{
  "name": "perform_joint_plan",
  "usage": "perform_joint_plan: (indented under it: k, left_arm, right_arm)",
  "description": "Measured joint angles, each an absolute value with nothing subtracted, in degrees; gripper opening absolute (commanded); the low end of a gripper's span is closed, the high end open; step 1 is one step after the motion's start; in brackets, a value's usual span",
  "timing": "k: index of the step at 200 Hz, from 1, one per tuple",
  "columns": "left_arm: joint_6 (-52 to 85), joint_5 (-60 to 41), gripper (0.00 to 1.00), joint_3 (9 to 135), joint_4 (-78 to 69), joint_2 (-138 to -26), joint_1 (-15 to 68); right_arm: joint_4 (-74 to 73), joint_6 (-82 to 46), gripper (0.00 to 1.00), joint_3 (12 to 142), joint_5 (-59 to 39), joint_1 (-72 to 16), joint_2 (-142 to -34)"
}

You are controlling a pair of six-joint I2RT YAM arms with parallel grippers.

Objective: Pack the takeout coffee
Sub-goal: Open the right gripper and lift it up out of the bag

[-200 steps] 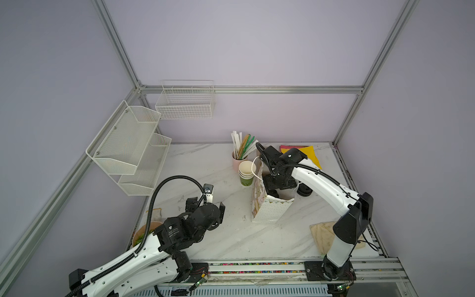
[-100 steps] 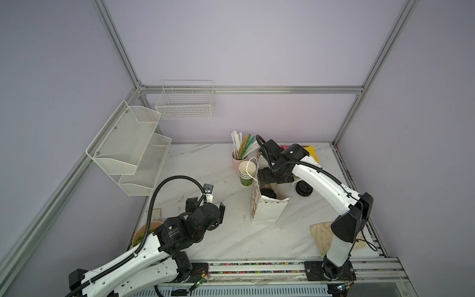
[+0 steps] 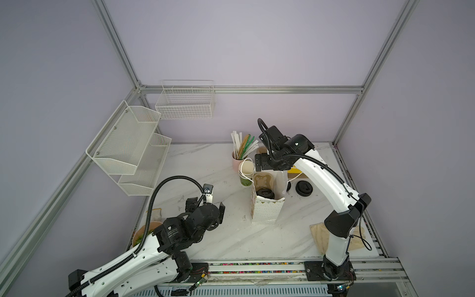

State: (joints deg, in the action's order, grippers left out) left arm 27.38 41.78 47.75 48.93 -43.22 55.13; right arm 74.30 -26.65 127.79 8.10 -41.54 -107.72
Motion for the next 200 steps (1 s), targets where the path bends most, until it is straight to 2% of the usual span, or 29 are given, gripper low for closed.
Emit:
perform_joint_plan:
  k: [130,200]
  left_arm:
    - [25.7,37.9,1.00,47.7,45.2,-41.9,55.1]
    - [20.5,33.9,1.00,48.8,41.8,-44.4,51.7]
  right_arm:
    - [73.1,-25.2,0.97,138.1,8.2,-41.5,-106.2]
    - [64.4,-25.0,0.97,130.7,13.9,-41.1,-93.3]
